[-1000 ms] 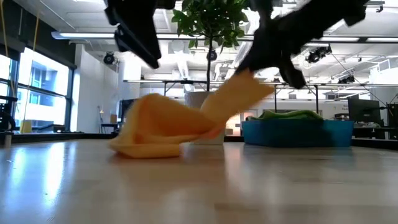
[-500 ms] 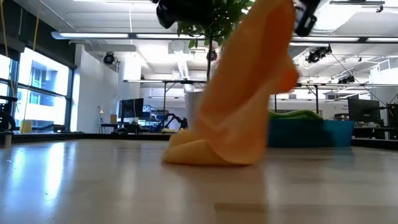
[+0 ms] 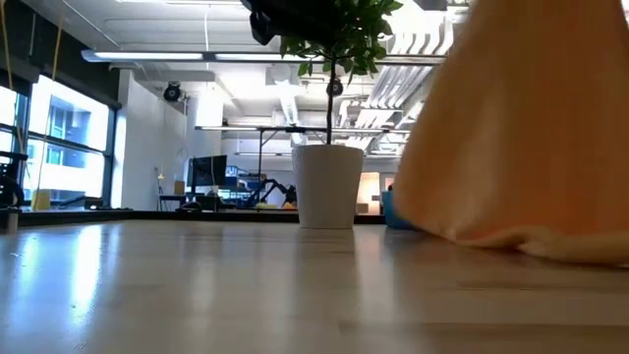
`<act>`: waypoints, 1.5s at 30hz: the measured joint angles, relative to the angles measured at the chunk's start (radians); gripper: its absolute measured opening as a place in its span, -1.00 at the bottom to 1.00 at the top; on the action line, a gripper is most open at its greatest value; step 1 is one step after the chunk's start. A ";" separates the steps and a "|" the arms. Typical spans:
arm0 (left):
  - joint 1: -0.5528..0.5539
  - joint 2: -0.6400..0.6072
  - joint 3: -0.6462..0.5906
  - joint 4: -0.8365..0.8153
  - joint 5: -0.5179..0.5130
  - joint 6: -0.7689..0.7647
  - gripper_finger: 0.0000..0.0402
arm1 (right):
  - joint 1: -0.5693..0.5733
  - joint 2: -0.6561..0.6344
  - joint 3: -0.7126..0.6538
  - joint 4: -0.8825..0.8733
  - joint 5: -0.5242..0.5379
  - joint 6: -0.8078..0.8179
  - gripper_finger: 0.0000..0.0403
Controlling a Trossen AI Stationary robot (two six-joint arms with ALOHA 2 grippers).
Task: Sort microfiber towel by color & place in baskets
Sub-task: Fold the orange towel
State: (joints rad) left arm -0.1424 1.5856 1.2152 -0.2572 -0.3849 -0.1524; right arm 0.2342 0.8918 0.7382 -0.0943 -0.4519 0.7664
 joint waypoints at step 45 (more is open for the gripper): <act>0.066 0.000 0.000 0.423 0.245 0.164 -0.25 | -0.014 0.063 0.907 -1.027 0.607 -0.041 -1.00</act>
State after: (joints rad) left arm -0.0765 1.5856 1.2152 0.1658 -0.1402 0.0116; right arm 0.2199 0.9552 1.6456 -1.1214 0.1552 0.7253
